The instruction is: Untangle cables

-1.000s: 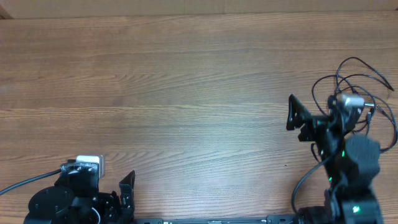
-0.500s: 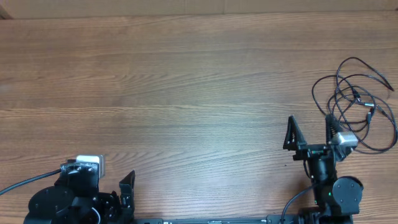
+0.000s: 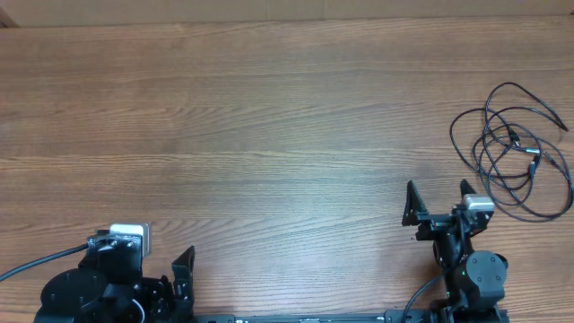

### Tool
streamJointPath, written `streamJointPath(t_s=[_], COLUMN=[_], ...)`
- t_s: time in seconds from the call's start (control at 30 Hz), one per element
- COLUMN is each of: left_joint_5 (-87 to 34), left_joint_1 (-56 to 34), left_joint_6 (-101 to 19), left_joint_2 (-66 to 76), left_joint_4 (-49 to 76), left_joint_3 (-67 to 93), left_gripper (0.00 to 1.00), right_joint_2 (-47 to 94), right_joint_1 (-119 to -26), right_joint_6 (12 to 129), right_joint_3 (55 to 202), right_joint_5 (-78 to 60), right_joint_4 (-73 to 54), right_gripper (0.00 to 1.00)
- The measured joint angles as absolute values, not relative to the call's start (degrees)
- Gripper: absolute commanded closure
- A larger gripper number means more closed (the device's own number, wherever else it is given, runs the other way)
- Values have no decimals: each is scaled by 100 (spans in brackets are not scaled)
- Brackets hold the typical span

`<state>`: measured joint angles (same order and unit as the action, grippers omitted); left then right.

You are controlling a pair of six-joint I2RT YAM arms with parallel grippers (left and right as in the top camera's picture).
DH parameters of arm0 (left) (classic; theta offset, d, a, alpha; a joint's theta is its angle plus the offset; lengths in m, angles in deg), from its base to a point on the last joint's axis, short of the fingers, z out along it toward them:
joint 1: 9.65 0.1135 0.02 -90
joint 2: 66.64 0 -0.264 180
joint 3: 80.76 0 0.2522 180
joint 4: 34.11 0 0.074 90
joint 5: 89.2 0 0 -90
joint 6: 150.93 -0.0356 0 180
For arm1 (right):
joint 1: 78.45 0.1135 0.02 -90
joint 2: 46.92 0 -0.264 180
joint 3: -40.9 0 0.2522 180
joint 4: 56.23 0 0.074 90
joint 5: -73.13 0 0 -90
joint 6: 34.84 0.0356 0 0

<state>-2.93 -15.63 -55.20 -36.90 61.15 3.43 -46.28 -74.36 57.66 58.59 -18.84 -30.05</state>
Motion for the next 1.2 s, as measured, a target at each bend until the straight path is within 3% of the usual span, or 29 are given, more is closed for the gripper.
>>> streamJointPath(t_s=[0.53,0.73,1.2], left_joint_5=[-293,-290,-277], left_joint_1=[-1563,-1563,-1563], left_joint_6=[-5518,-5518,-5520], left_joint_2=[-3690,-3690,-3690], left_joint_4=[6113,6113,6113], left_joint_3=[343,343,343], left_gripper=[1,0,0], right_joint_2=[-4628,-4632,-4630], right_joint_1=[-7473,-7554,-7573], right_joint_6=[5366,5362,5360], right_joint_3=[5837,5634,5572], right_joint_5=[-1860,-1860,-1723], right_joint_4=[-3050,-3964,-3732], right_gripper=[0,0,0])
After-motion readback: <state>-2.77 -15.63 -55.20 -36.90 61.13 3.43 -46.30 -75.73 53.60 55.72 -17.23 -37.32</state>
